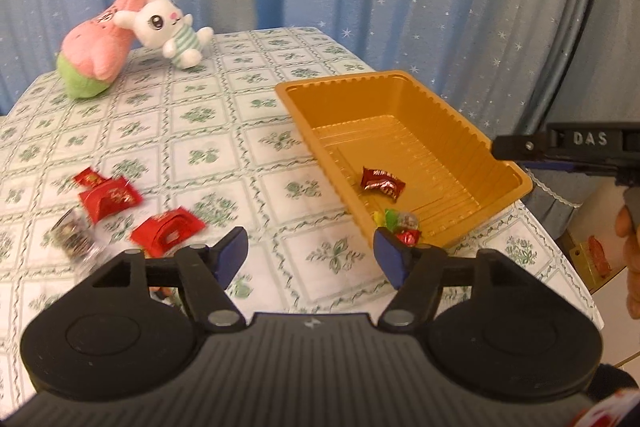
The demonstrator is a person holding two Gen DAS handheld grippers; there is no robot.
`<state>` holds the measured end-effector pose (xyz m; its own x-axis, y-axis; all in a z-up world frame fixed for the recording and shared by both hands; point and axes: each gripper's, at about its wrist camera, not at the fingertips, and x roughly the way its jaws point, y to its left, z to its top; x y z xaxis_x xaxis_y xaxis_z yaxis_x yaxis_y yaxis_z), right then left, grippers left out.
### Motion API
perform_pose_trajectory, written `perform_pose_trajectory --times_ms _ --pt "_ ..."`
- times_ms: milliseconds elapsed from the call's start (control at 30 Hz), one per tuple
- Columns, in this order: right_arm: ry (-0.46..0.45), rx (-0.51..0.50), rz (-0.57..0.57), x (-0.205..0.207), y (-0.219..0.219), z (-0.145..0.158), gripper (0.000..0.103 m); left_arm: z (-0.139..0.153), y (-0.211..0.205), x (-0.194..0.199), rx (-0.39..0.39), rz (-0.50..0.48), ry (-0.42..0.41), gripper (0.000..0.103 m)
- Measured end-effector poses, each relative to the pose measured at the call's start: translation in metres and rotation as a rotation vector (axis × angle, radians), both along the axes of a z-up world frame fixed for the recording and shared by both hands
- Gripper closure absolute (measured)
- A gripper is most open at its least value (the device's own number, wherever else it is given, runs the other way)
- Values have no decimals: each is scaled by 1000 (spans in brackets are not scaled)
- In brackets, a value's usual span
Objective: Organize snacks
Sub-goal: 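Withdraw both tools from the tray back above the remaining candies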
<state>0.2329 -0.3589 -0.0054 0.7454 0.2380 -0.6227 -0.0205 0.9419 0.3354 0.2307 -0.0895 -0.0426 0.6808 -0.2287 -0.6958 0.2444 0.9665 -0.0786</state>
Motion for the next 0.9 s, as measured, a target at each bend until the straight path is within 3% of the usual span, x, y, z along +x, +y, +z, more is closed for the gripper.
perform_pose_trajectory --times_ms 433,900 --pt "35 -46 12 -72 36 16 50 24 32 -55 -24 63 -25 26" --pt "26 -90 94 -114 89 26 50 40 78 -104 -44 155 -46 25"
